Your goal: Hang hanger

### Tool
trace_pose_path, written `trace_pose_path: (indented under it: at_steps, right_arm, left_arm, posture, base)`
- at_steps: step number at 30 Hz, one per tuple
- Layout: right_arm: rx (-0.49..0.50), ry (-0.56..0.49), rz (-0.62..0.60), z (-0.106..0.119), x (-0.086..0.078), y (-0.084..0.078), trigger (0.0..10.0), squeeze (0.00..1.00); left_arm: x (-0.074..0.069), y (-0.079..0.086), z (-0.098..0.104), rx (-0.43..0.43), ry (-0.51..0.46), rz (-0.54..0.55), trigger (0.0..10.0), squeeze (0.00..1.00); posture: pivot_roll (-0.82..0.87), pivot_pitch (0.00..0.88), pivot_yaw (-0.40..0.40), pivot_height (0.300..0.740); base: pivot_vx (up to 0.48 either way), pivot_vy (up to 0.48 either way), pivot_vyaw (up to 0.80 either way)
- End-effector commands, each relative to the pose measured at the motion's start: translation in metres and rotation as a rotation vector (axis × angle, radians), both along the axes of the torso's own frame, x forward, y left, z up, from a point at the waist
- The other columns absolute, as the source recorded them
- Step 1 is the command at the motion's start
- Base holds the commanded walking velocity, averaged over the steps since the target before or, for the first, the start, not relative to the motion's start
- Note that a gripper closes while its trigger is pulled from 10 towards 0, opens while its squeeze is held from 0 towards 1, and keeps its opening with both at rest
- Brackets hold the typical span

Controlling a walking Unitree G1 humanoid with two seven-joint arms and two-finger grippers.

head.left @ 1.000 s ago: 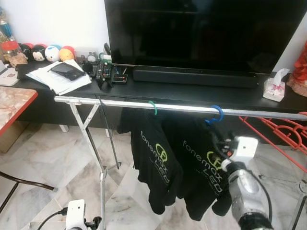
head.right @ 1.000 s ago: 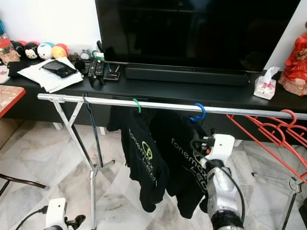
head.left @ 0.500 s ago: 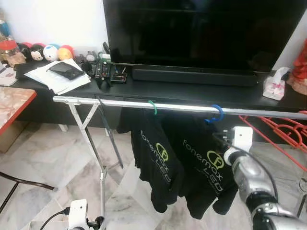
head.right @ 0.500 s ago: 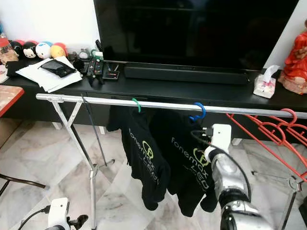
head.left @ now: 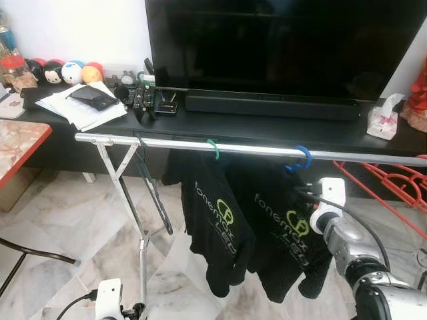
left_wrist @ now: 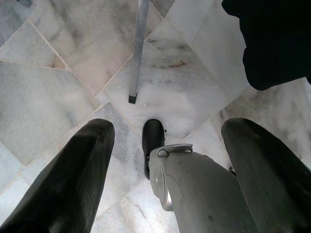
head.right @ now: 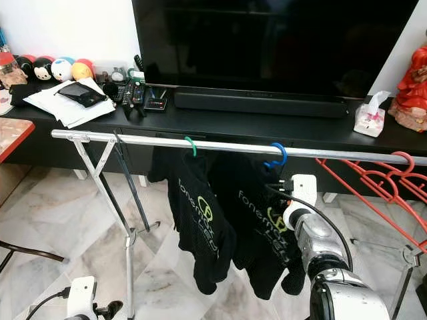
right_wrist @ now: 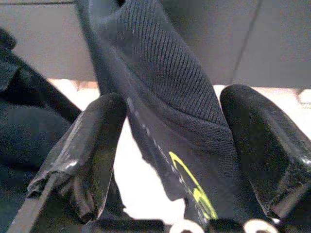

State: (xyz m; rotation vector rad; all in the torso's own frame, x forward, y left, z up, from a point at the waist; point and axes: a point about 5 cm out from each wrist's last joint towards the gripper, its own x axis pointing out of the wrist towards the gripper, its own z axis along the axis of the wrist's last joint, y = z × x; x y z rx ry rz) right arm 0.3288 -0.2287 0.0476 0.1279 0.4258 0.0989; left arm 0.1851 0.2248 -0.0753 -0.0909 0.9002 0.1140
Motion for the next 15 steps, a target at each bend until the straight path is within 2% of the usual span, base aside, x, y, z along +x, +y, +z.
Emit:
trace_pose_path:
  at_steps: [1,8,10,12,13,14,15]
  right_arm:
    - [0.006,0.028,0.021,-0.005,-0.003,0.002,10.0,0.0]
    - [0.004,0.043,0.054,-0.01,-0.005,0.011,10.0,0.0]
    - [0.0,0.047,0.045,-0.012,-0.006,0.013,10.0,0.0]
    - [0.003,0.039,-0.034,-0.014,-0.007,0.011,10.0,0.0]
    - [0.003,0.039,-0.034,-0.014,-0.007,0.011,10.0,0.0]
    - [0.018,0.027,-0.031,-0.015,-0.007,0.014,0.0,0.0]
    - [0.023,0.017,-0.017,-0.015,-0.007,0.017,0.0,0.0]
  left_arm:
    - [-0.003,0.0,-0.001,-0.002,0.014,-0.004,10.0,0.0]
    - [-0.012,0.007,-0.004,0.009,0.037,0.008,10.0,0.0]
    - [-0.014,0.009,-0.004,0.011,0.041,0.011,10.0,0.0]
    - [-0.014,0.01,-0.004,0.014,0.042,0.015,10.0,0.0]
    - [-0.014,0.01,-0.004,0.014,0.042,0.015,10.0,0.0]
    - [-0.014,0.011,-0.004,0.015,0.043,0.017,10.0,0.0]
    - [-0.015,0.011,-0.004,0.015,0.043,0.018,10.0,0.0]
  posture:
    - [-0.06,0.0,-0.039,0.74]
    - [-0.06,0.0,-0.039,0.74]
    - [-0.05,0.0,-0.039,0.74]
    - [-0.05,0.0,-0.039,0.74]
    - [-0.05,0.0,-0.039,0.74]
    - [-0.06,0.0,-0.041,0.74]
    - [-0.05,0.0,-0.041,0.74]
  base:
    - [0.0,0.0,0.0]
    - [0.0,0.0,0.0]
    - [0.0,0.0,0.0]
    - [0.0,0.0,0.0]
    - [0.0,0.0,0.0]
    - [0.0,0.0,0.0]
    - [0.0,0.0,0.0]
